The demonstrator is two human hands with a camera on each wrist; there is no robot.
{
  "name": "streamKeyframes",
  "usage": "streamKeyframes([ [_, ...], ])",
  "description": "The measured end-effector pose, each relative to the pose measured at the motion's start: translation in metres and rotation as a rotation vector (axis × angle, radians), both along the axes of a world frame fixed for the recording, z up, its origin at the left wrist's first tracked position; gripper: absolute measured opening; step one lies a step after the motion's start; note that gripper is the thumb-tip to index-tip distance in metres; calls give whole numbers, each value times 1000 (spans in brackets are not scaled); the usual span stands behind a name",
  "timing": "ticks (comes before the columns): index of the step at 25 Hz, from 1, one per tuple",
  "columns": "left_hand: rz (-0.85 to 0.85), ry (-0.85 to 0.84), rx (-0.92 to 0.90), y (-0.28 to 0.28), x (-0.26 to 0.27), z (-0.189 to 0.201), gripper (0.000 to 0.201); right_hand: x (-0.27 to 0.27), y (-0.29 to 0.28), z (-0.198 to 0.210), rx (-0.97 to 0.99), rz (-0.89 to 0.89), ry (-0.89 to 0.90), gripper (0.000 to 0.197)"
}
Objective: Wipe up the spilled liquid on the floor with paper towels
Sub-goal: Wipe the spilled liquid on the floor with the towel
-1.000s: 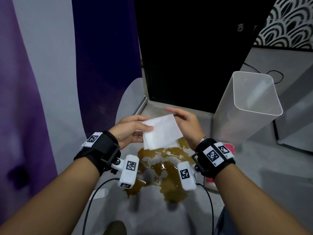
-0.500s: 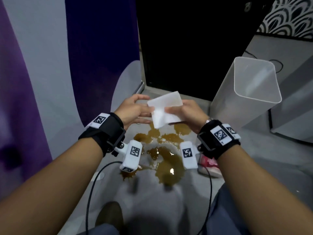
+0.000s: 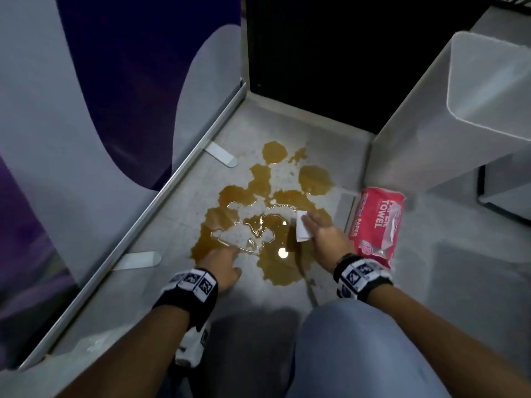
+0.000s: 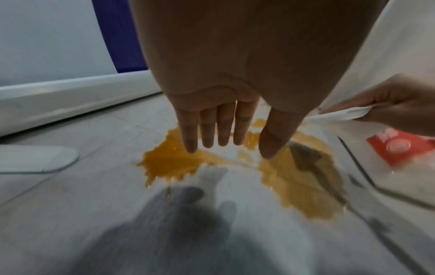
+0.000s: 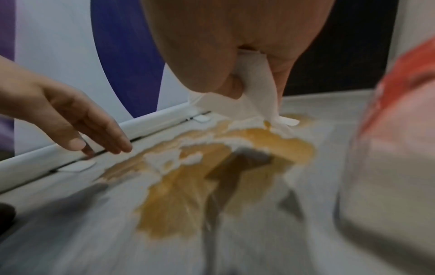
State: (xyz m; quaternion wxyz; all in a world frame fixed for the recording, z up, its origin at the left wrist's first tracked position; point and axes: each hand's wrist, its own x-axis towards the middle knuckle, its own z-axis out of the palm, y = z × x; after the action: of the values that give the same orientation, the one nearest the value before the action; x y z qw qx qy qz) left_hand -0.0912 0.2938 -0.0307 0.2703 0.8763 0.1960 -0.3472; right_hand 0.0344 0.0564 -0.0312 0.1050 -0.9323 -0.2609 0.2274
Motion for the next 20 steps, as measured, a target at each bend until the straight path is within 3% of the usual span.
streamKeyframes([
  [3,-149,15,56,-7,-14,-24,67,-31,-9,-37,32,-95,83,67],
  [8,-204,80,47,-15,-15,-49,80,-39,-25,-71,109,-77,72,69],
  [10,-358,55,81,-15,-23,-74,72,-40,-26,-78,95,-69,102,70],
  [12,-464,42,102,-19,-32,-93,81,-44,-26,-84,90,-63,95,66],
  [15,-515,109,155,-29,-29,-92,89,-52,-21,-93,48,-89,51,70],
  [16,-527,45,196,-33,-28,-86,88,-55,-18,-97,31,-106,36,70],
  [20,-508,49,114,-27,-38,-91,95,-60,-8,-108,-20,-151,11,69],
])
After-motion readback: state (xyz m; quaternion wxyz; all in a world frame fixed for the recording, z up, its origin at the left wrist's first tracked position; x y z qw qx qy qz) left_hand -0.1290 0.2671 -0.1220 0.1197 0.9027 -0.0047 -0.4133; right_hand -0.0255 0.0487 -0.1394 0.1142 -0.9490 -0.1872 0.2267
